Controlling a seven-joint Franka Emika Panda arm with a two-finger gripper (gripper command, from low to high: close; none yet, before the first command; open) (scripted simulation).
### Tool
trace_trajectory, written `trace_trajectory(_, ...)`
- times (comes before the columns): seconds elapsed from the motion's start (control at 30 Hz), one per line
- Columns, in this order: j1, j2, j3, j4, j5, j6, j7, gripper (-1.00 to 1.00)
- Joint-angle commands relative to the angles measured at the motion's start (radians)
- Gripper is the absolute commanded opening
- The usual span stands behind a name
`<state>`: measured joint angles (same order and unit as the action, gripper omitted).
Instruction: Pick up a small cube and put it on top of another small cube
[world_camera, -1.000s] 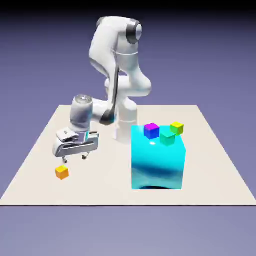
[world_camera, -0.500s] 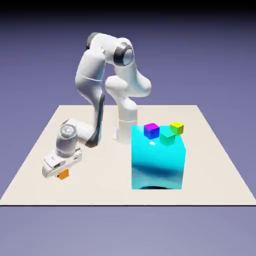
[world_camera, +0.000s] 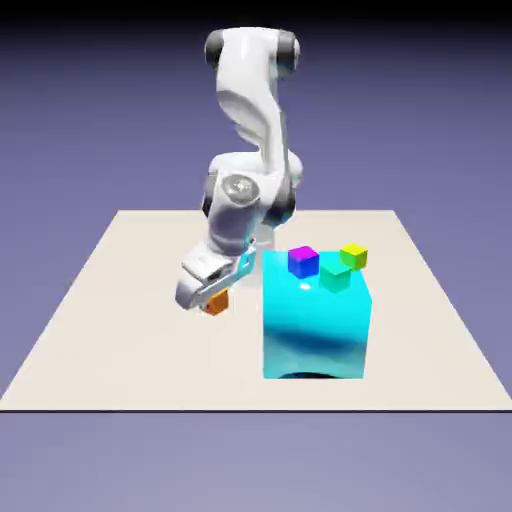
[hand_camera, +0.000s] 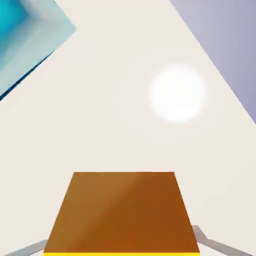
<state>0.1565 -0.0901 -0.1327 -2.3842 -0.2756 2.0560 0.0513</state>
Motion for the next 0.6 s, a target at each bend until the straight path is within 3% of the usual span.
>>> trace_trajectory(0.0, 0.015, -0.033, 0.025, 0.002, 0.010, -0.043, 0.024, -1.00)
trace_trajectory(0.27, 0.198, -0.282, 0.212, 0.016, 0.105, -0.368, 0.195, -1.00)
trace_trajectory(0.47, 0.187, -0.263, 0.197, -0.144, 0.084, -0.188, 0.210, -1.00)
trace_trajectory(0.5, 0.187, -0.263, 0.197, -0.144, 0.084, -0.188, 0.210, 1.00)
trace_trajectory(0.57, 0.190, -0.267, 0.201, -0.108, 0.089, -0.228, 0.206, 1.00)
